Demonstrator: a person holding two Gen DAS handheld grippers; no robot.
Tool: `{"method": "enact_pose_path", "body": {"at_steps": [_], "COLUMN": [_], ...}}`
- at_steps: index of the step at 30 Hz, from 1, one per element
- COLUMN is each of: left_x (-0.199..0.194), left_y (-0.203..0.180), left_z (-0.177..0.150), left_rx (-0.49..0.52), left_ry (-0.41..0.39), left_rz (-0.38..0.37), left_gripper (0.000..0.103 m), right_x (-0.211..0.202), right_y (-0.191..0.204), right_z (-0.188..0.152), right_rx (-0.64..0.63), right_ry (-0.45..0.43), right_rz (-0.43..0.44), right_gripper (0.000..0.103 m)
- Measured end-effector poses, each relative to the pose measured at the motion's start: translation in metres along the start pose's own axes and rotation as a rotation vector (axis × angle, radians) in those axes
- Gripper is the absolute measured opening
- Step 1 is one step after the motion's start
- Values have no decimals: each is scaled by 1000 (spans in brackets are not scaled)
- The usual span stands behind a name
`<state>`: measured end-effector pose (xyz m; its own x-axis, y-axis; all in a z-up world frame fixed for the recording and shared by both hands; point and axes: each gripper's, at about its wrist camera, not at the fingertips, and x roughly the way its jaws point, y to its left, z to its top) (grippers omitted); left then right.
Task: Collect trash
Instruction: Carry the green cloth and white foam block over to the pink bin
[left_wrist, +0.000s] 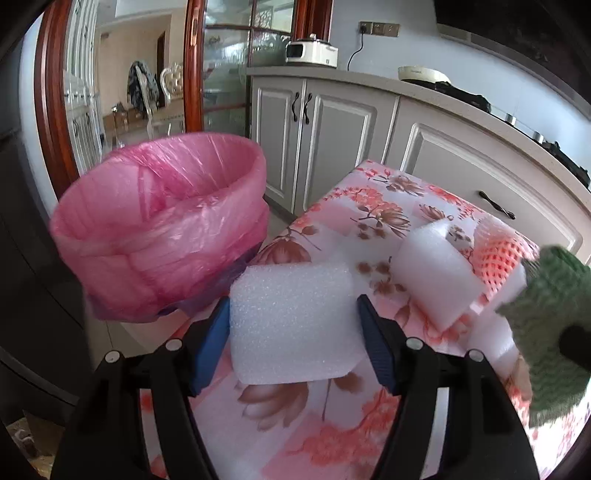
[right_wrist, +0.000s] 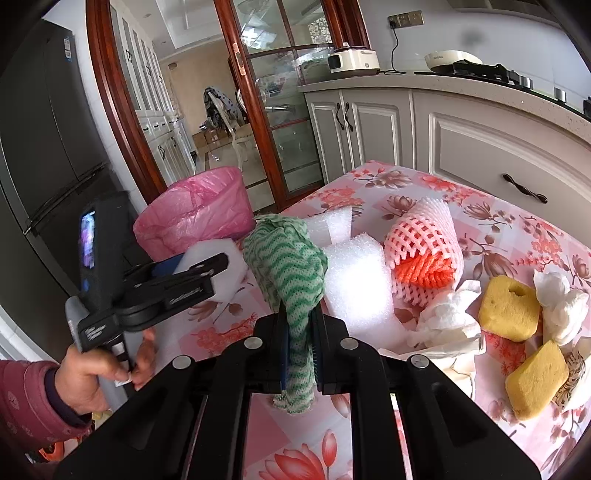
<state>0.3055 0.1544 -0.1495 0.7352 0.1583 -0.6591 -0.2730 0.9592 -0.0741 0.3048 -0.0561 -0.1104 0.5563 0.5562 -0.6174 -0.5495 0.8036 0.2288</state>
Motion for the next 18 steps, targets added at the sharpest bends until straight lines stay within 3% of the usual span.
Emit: {"method": "enact_pose_path", "body": {"at_steps": [12, 18], "left_x": [-110, -135], "left_y": [6, 14], "left_z": [-33, -35], "left_rx": [20, 39], "left_ry": [-124, -170], "left_rz": [-37, -38], "left_gripper": [66, 66], "right_x": [-11, -8], "right_y": [31, 53], "right_z": [-7, -3], "right_rx": [-22, -43], "right_ry": [-20, -18], "right_rz": [12, 34], "right_gripper": [13, 13]}}
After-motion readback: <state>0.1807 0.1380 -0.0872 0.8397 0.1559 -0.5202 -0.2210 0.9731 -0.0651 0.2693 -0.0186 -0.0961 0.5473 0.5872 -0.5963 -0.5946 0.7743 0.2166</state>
